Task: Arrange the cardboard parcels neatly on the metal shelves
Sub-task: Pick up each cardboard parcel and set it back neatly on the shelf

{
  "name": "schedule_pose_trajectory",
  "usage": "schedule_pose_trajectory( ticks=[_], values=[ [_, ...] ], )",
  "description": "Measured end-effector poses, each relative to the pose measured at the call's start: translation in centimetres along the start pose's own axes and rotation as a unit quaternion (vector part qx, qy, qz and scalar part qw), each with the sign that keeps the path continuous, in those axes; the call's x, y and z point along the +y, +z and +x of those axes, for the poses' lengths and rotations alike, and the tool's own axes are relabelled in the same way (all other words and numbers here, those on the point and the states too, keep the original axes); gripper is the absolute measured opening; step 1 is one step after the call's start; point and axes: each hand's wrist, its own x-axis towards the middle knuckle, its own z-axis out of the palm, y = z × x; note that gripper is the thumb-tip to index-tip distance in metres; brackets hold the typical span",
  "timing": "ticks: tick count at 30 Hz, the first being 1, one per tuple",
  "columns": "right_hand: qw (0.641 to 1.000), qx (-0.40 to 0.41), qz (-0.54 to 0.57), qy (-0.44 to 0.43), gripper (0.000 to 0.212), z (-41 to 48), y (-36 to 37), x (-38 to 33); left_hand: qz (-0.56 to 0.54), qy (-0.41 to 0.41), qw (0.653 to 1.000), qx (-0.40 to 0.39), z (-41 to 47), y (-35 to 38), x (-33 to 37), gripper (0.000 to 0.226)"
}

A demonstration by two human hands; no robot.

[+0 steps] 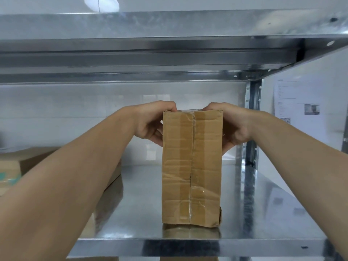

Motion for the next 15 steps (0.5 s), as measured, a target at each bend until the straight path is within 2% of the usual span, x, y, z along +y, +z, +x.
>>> schedule_pose_trajectory(
  ticks=[3, 6, 12, 15],
  values=[
    [1.0, -0.005, -0.017, -0.019, 0.029, -0.4, 0.4, -0.3, 0.001, -0.004, 1.0, 0.008, 0.2, 0.0, 0.1, 0.023],
    [0.999, -0.004, -0.031, -0.029, 0.017, -0.8, 0.7, -0.2, 0.0, -0.008, 1.0, 0.007, 0.1, 0.3, 0.2, 0.024],
    [0.999, -0.002, -0.033, -0.038, 0.021, -1.3, 0.4, 0.0, 0.008, -0.007, 1.0, 0.015, -0.4, 0.9, 0.6, 0.023],
    [0.998, 0.009, -0.016, -0.052, 0.041, -1.6, 0.0, 0.0, 0.006, 0.01, 1.0, 0.028, -0.8, 0.6, 1.2, 0.02]
  ],
)
